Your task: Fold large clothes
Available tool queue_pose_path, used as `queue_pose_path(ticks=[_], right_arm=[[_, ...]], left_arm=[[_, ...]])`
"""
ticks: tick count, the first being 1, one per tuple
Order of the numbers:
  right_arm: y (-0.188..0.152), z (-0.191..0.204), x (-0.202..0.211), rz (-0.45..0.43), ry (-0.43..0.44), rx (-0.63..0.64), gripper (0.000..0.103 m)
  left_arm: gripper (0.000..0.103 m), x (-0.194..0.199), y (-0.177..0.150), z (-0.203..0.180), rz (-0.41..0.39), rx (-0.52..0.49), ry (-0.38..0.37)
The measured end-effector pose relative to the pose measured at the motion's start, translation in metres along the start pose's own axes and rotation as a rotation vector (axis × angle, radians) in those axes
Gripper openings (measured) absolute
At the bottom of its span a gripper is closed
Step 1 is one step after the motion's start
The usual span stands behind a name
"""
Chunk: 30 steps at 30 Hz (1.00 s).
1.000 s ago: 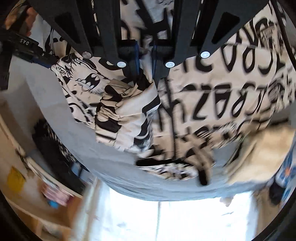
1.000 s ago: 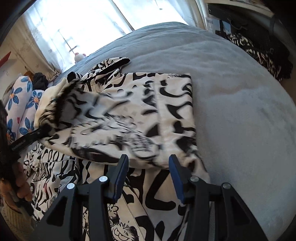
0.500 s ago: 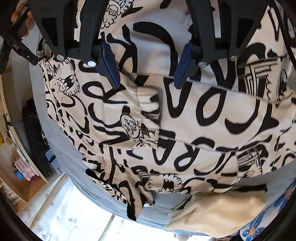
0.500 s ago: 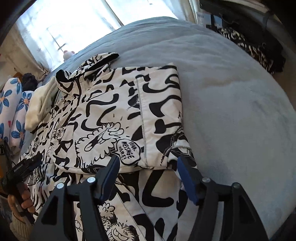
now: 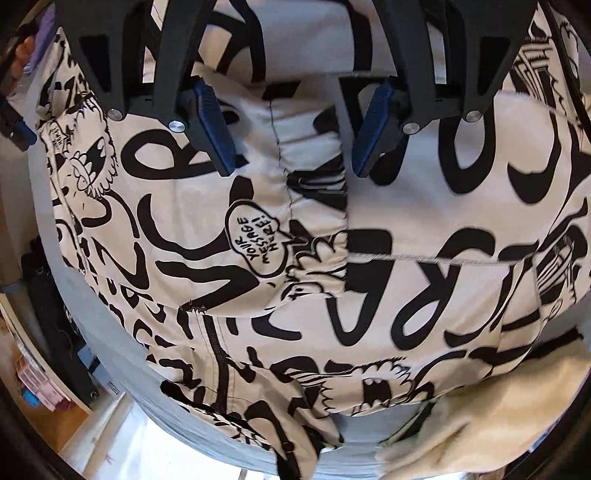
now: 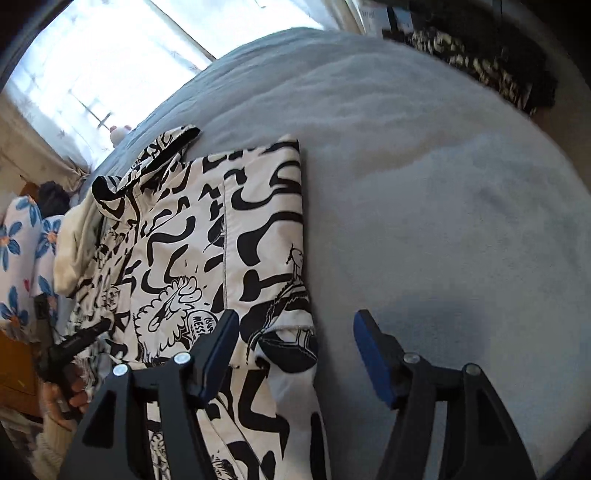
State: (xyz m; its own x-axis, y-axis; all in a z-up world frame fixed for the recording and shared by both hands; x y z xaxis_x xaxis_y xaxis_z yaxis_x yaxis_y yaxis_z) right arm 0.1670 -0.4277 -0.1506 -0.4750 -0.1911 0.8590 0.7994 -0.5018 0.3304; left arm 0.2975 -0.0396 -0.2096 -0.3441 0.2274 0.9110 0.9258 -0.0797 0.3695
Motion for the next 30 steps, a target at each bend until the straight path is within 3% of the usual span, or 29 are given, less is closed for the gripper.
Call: queue_pose_path(ticks=[4, 6, 8, 10, 13, 18, 21, 23, 25, 26, 30], right_arm=[[-0.009, 0.011, -0.023, 0.068, 0.021, 0.033, 0.064], [-0.017, 0.018, -0.041, 0.126, 0.02, 0.073, 0.064], [-0.022, 0.019, -0.053, 0.151, -0.014, 0.1, 0.046], [-0.023, 0.025, -0.05, 0.124, -0.033, 0.129, 0.034], [-0.022, 0.037, -0.037, 0.032, -0.039, 0.191, 0.033], [-0.033, 0.03, -0.06, 0.076, -0.134, 0.228, 0.046], [-0.028, 0.029, -0.049, 0.08, -0.117, 0.209, 0.049], [-0.023, 0.033, -0.036, 0.071, -0.076, 0.217, 0.052], [-0.012, 0.037, -0.028, 0.054, -0.05, 0.219, 0.067], [-0.007, 0.037, -0.027, 0.044, -0.048, 0.213, 0.07], [0.035, 0.039, -0.036, 0.014, -0.042, 0.168, 0.071]], left_arm=[[0.039, -0.002, 0.003, -0.011, -0.002, -0.043, 0.009], [0.034, -0.002, 0.005, -0.013, -0.008, -0.055, 0.027], [0.029, 0.001, 0.01, -0.015, -0.022, -0.067, 0.04], [0.027, 0.012, 0.02, -0.02, -0.078, -0.087, 0.049], [0.027, 0.024, 0.034, -0.02, -0.15, -0.093, 0.075], [0.029, -0.011, 0.025, -0.007, -0.062, -0.063, 0.09], [0.043, -0.006, 0.021, -0.003, -0.077, -0.063, 0.098], [0.063, 0.0, 0.02, -0.001, -0.07, -0.068, 0.088], [0.064, 0.007, 0.025, 0.004, -0.088, -0.068, 0.071], [0.064, 0.008, 0.027, 0.006, -0.089, -0.063, 0.069], [0.064, 0.001, 0.045, 0.017, -0.072, -0.017, 0.07]])
Point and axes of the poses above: each gripper's, at about its wrist camera, not at the fingertips, and x roughly against the way its jaws point, z to its left, y to its top, the point moved 9 cm from there along -x, roughly the way its jaws point, and after that the axes turned 4 degrees about -x, right-handed, at the moved point
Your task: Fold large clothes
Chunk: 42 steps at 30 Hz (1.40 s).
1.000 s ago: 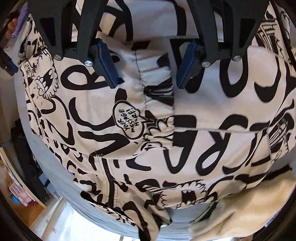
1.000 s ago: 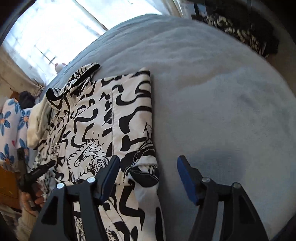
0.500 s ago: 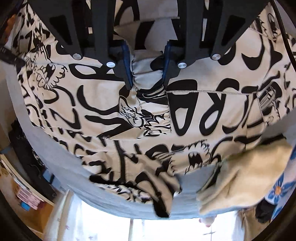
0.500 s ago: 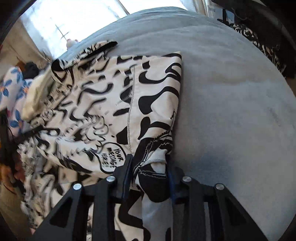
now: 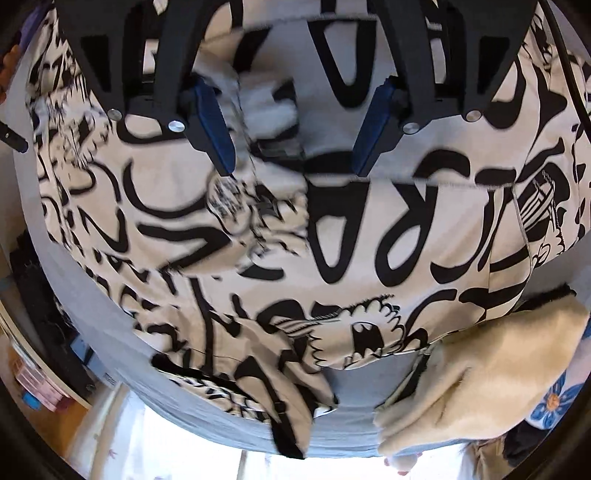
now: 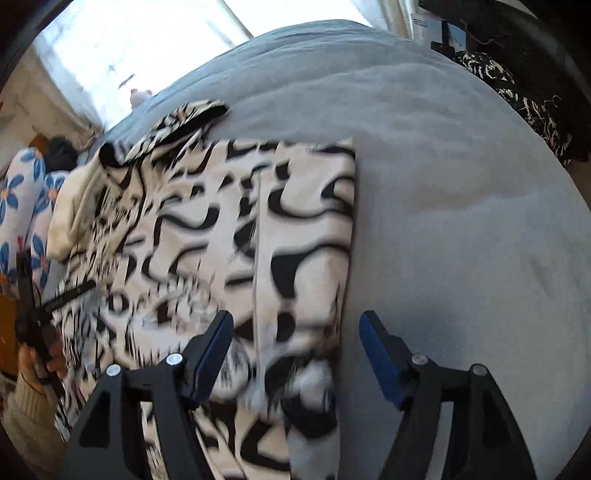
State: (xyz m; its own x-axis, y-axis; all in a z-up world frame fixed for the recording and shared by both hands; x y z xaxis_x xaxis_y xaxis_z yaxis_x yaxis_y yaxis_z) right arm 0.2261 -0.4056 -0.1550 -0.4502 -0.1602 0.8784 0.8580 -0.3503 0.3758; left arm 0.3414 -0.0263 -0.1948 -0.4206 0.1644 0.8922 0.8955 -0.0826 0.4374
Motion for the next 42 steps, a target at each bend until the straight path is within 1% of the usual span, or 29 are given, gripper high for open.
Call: queue_pose_path(ticks=[1, 3, 6, 7, 8, 9, 10, 11, 12, 14, 15, 17, 19, 21, 23, 25, 27, 28, 29, 30, 31, 33, 34, 36, 37, 38, 39, 41, 42], right_arm=[[0.008, 0.0, -0.003, -0.003, -0.006, -0.004, 0.071], [0.032, -0.004, -0.02, -0.015, -0.048, -0.001, 0.071], [0.054, -0.008, -0.042, -0.019, -0.09, -0.009, 0.071], [0.064, -0.012, -0.053, -0.014, -0.11, -0.019, 0.071], [0.07, -0.016, -0.063, -0.003, -0.123, -0.026, 0.071], [0.071, -0.019, -0.071, 0.008, -0.127, -0.032, 0.068], [0.073, -0.022, -0.078, 0.018, -0.124, -0.032, 0.058], [0.075, -0.018, -0.084, 0.028, -0.115, -0.027, 0.019], [0.079, -0.017, -0.085, 0.026, -0.12, -0.025, 0.015], [0.091, -0.022, -0.077, -0.068, -0.17, -0.013, 0.009], [0.092, -0.028, -0.08, -0.074, -0.188, -0.026, 0.009], [0.089, -0.035, -0.09, -0.041, -0.194, -0.05, 0.009], [0.09, -0.031, -0.083, -0.054, -0.252, 0.002, 0.012], [0.089, -0.023, -0.07, -0.069, -0.32, 0.058, 0.014], [0.087, -0.012, -0.053, -0.102, -0.346, 0.095, 0.014], [0.083, 0.001, -0.034, -0.148, -0.324, 0.105, 0.014], [0.075, 0.019, -0.012, -0.201, -0.22, 0.072, 0.016], [0.069, 0.027, -0.005, -0.204, -0.176, 0.056, 0.019], [0.061, 0.038, -0.002, -0.192, -0.122, 0.053, 0.021], [0.052, 0.049, -0.001, -0.16, -0.071, 0.067, 0.025], [0.041, 0.064, -0.003, -0.111, -0.032, 0.093, 0.027], [0.02, 0.09, -0.01, -0.039, 0.006, 0.121, 0.029], [0.012, 0.1, -0.012, -0.026, 0.012, 0.128, 0.032], [-0.007, 0.122, -0.022, 0.006, 0.032, 0.147, 0.034], [-0.014, 0.13, -0.026, 0.012, 0.032, 0.152, 0.034], [-0.023, 0.136, -0.034, 0.022, 0.023, 0.16, 0.034], [-0.03, 0.139, -0.042, 0.036, 0.008, 0.166, 0.034], [-0.047, 0.138, -0.056, 0.075, 0.001, 0.154, 0.034], [-0.052, 0.131, -0.064, 0.09, -0.022, 0.147, 0.034]], left_arm=[[0.064, -0.006, 0.005, 0.0, 0.009, 0.004, 0.0], [0.064, -0.014, 0.013, 0.001, 0.024, 0.014, -0.002], [0.064, -0.026, 0.024, -0.005, 0.039, 0.008, -0.033], [0.059, -0.029, 0.028, -0.007, 0.037, -0.004, -0.03], [0.044, -0.032, 0.032, -0.01, 0.034, -0.02, -0.022], [0.036, -0.035, 0.034, -0.013, 0.036, -0.04, -0.018], [0.034, -0.038, 0.037, -0.014, 0.032, -0.058, -0.002], [0.031, -0.039, 0.041, -0.016, 0.02, -0.075, 0.012], [0.03, -0.038, 0.046, -0.019, 0.0, -0.094, 0.024], [0.03, -0.037, 0.053, -0.02, -0.039, -0.102, 0.042], [0.03, -0.04, 0.054, -0.019, -0.043, -0.091, 0.036], [0.031, -0.048, 0.051, -0.017, -0.032, -0.065, 0.025], [0.034, -0.047, 0.05, -0.018, -0.046, -0.072, 0.044], [0.036, -0.042, 0.045, -0.017, -0.036, -0.092, 0.067], [0.036, -0.034, 0.041, -0.017, -0.041, -0.108, 0.072], [0.036, -0.019, 0.039, -0.017, -0.072, -0.11, 0.063], [0.036, 0.0, 0.035, -0.018, -0.109, -0.113, 0.053], [0.036, 0.009, 0.033, -0.021, -0.122, -0.113, 0.035], [0.036, 0.014, 0.03, -0.023, -0.126, -0.109, 0.022], [0.036, 0.02, 0.028, -0.026, -0.127, -0.1, 0.007], [0.036, 0.025, 0.022, -0.031, -0.111, -0.088, -0.02], [0.036, 0.03, 0.014, -0.043, -0.076, -0.072, -0.065], [0.036, 0.032, 0.009, -0.05, -0.071, -0.076, -0.085], [0.036, 0.033, -0.004, -0.075, -0.076, -0.112, -0.092], [0.042, 0.031, -0.011, -0.087, -0.07, -0.132, -0.093], [0.053, 0.03, -0.016, -0.091, -0.065, -0.145, -0.102], [0.056, 0.025, -0.023, -0.101, -0.054, -0.151, -0.111], [0.056, 0.012, -0.038, -0.108, -0.021, -0.163, -0.094], [0.056, 0.004, -0.045, -0.109, -0.005, -0.174, -0.063]])
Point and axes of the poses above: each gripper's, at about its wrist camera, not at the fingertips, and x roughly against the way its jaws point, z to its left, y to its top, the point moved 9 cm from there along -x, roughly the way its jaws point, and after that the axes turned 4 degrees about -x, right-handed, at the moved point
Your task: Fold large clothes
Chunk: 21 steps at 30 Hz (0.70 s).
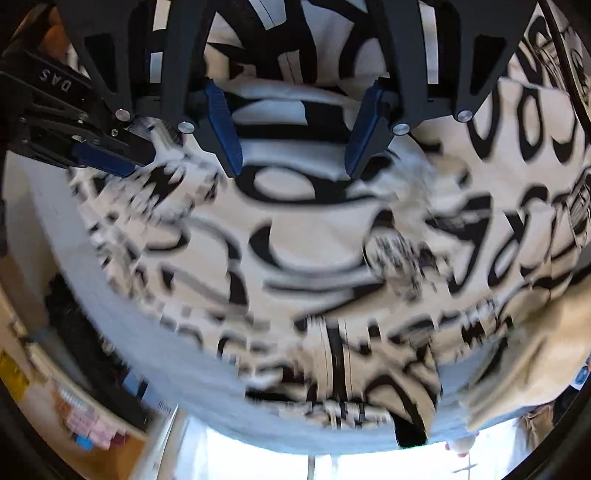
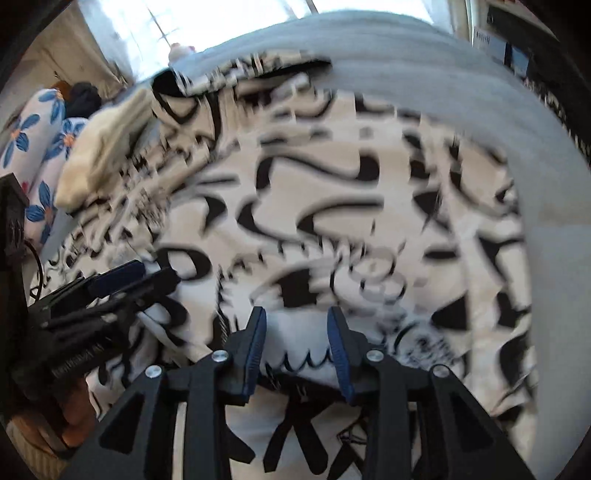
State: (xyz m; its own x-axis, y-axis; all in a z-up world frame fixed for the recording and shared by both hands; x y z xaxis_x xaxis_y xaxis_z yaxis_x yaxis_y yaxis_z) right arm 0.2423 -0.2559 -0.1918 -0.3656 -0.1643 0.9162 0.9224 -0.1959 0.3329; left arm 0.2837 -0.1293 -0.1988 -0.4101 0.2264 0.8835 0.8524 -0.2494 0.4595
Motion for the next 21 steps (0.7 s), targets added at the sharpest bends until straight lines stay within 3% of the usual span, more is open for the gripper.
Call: queue_pose_path(ticks=[4, 6, 7, 9, 15, 21], right_arm=[[-0.011, -0.048, 0.004, -0.022, -0.14, -0.04, 0.032], [-0.011, -0.082, 0.016, -0.058, -0.204, -0.083, 0.027], [-0.013, -0.091, 0.02, -0.06, -0.166, -0.107, 0.021], [-0.018, -0.101, 0.028, -0.051, -0.081, -0.155, 0.021], [-0.024, -0.086, 0.037, -0.039, -0.146, -0.156, 0.028], [-0.033, -0.058, 0.055, -0.049, -0.113, -0.179, 0.03]], left_arm=[[0.058, -0.01, -0.013, 0.017, -0.012, -0.033, 0.118], [0.058, -0.008, -0.015, 0.024, -0.007, -0.028, 0.104], [0.058, -0.007, -0.016, 0.028, -0.005, -0.012, 0.088], [0.058, -0.005, -0.017, 0.029, -0.003, 0.002, 0.064], [0.058, 0.009, -0.02, 0.023, -0.007, -0.002, 0.102], [0.062, 0.052, -0.029, 0.026, -0.055, 0.031, 0.098]])
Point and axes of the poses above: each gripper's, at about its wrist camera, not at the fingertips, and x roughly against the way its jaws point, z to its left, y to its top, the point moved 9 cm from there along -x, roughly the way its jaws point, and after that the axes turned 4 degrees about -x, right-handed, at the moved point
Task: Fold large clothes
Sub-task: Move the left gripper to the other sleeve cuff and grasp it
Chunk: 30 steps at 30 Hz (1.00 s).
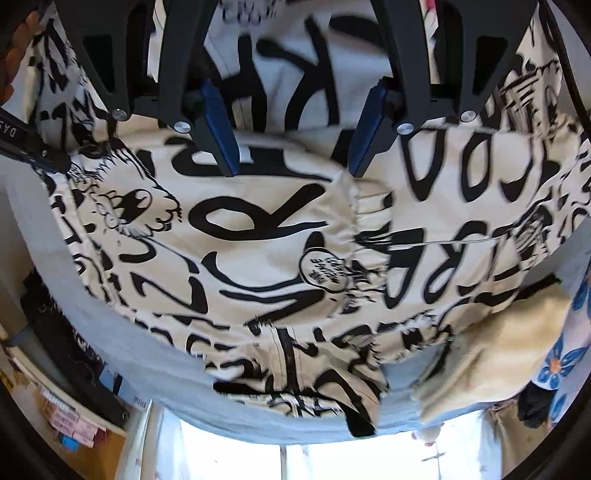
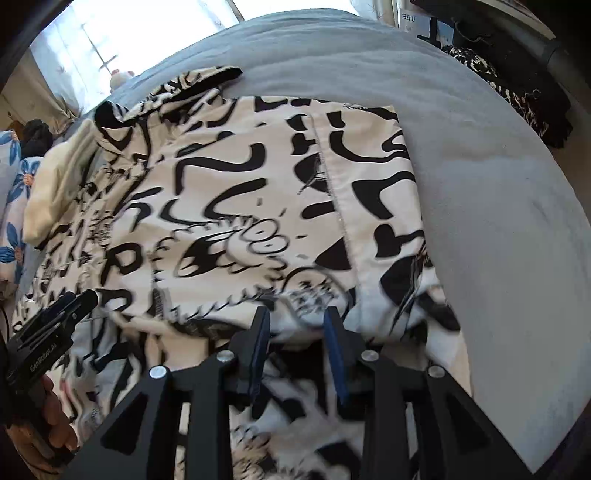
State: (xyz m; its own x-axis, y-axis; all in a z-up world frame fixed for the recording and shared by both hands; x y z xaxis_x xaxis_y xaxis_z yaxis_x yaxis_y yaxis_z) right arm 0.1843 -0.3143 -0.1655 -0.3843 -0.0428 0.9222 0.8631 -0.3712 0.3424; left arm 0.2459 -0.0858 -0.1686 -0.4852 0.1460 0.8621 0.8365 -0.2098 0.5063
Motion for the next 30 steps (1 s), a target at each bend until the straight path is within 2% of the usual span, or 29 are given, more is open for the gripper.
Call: queue_pose_path(ticks=[2, 9, 14, 16, 24, 26, 28, 30], right_arm=[[-0.009, 0.004, 0.009, 0.006, 0.024, -0.021, 0.03], [-0.032, 0.022, 0.041, -0.012, 0.044, -0.018, 0.031], [-0.048, 0.045, 0.065, -0.046, 0.051, 0.024, 0.031], [-0.055, 0.057, 0.074, -0.059, 0.054, 0.045, 0.031], [-0.08, 0.107, 0.098, -0.091, 0.069, 0.131, 0.032], [-0.085, 0.122, 0.103, -0.097, 0.078, 0.159, 0.034], [-0.089, 0.135, 0.108, -0.115, 0.085, 0.184, 0.045], [-0.092, 0.149, 0.112, -0.137, 0.086, 0.213, 0.047]], left_arm=[[0.066, 0.016, -0.003, 0.005, -0.015, 0.017, 0.009], [0.068, 0.083, -0.018, 0.026, -0.096, 0.035, 0.037], [0.077, 0.128, -0.031, 0.037, -0.153, 0.053, 0.048], [0.078, 0.145, -0.037, 0.042, -0.173, 0.059, 0.044], [0.079, 0.18, -0.058, 0.065, -0.187, 0.072, 0.046], [0.079, 0.185, -0.063, 0.074, -0.188, 0.09, 0.037], [0.079, 0.19, -0.069, 0.086, -0.192, 0.115, 0.029], [0.079, 0.195, -0.073, 0.098, -0.199, 0.14, 0.019]])
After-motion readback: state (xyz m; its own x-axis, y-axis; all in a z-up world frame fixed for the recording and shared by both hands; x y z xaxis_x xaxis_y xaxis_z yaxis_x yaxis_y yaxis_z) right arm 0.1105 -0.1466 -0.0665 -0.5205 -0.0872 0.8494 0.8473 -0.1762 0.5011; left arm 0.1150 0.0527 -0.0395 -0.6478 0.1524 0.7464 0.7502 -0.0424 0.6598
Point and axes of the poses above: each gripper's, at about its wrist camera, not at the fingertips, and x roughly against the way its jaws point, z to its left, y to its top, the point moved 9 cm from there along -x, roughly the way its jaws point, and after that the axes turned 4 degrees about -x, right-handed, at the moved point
